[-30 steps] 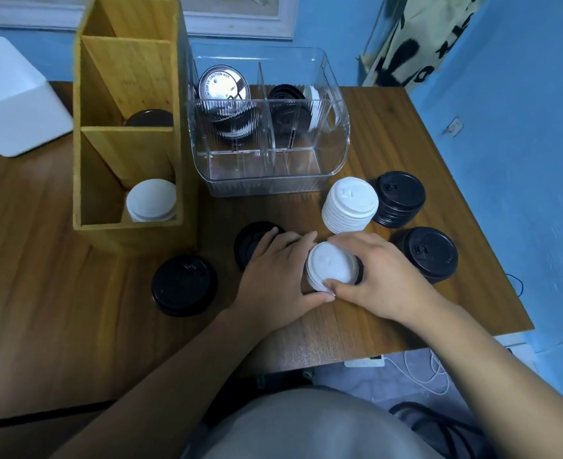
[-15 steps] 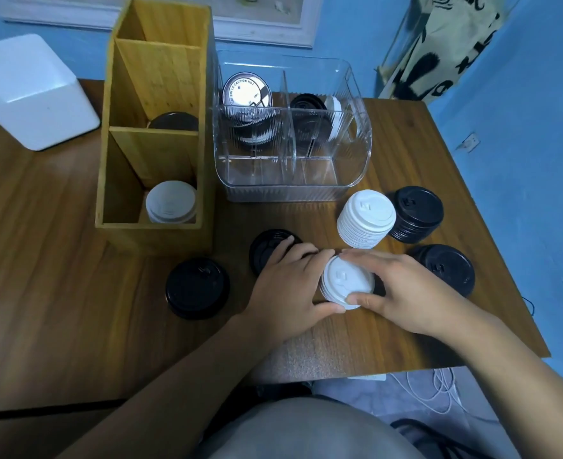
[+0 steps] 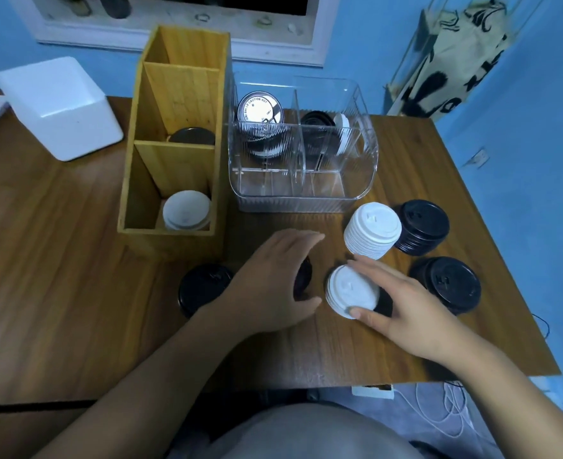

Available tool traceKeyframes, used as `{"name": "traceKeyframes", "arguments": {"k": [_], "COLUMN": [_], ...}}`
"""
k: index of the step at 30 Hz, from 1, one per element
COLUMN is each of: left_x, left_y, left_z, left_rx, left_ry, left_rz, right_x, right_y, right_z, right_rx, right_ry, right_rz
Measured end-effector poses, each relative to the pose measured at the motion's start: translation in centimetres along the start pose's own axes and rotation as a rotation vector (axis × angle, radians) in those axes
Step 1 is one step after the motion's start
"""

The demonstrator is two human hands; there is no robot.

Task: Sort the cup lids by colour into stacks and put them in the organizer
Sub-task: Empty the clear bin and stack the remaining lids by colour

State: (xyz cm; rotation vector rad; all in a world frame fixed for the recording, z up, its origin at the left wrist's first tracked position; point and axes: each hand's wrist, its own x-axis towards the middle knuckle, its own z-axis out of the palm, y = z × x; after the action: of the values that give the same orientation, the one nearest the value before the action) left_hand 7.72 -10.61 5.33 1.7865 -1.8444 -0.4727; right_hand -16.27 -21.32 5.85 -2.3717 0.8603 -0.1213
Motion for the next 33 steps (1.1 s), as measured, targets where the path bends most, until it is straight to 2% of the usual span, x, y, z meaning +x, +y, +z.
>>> {"name": "traceKeyframes", "arguments": {"k": [3, 6, 9, 11, 14, 17, 20, 22, 24, 27, 29, 33], "left_x": [0.3, 0.7, 0.8, 0.4, -0.7, -1.5, -1.5, -1.2, -1.0, -0.2, 0.7, 2.4], "left_y": [-1.0, -1.3, -0.9, -0.2, 2.1, 4.1, 5.2, 5.6, 6.0, 6.5, 6.7, 8.6], "left_z": [-0.6, -0.3, -0.9, -1.5, -1.4, 0.9, 3.0, 3.8, 4.3, 4.6, 5.0, 6.4], "left_rx": [0.262, 0.297, 0.059, -0.198, -0.376, -0.483, -0.622, -0.659, -0.664, -0.699, -0.654, -0.408], "left_ry": [-0.156, -0.260, -0.171, -0.058, 0.090, 0.220, 0.319, 0.331, 0.301, 0.197, 0.148, 0.107], "left_rz": [-0.087, -0.183, -0.249, -0.269, -0.070, 0.123, 0.189, 0.208, 0.201, 0.094, 0.047, 0.000], "right_x": [-0.6, -0.9, -1.3, -1.6, -1.6, -1.6, -2.0, -2.6, -3.3, -4.1, -4.7, -6.5], "right_y": [-0.4, -1.5, -2.8, -3.8, -5.3, -6.2, -6.9, -6.8, -6.4, -4.8, -3.2, 1.8], "right_z": [0.1, 0.5, 1.0, 1.2, 1.0, 0.4, -0.4, -1.1, -2.0, -3.8, -5.4, -9.5], "right_rx": [0.018, 0.024, 0.036, 0.212, 0.707, 0.841, 0.798, 0.682, 0.479, 0.209, 0.117, 0.066], "right_ry": [0.098, 0.139, 0.179, 0.258, 0.290, 0.239, 0.225, 0.256, 0.307, 0.334, 0.336, 0.319], "right_rz": [-0.019, -0.071, -0.129, -0.070, 0.075, 0.078, 0.061, 0.072, 0.049, -0.031, -0.065, -0.041]}}
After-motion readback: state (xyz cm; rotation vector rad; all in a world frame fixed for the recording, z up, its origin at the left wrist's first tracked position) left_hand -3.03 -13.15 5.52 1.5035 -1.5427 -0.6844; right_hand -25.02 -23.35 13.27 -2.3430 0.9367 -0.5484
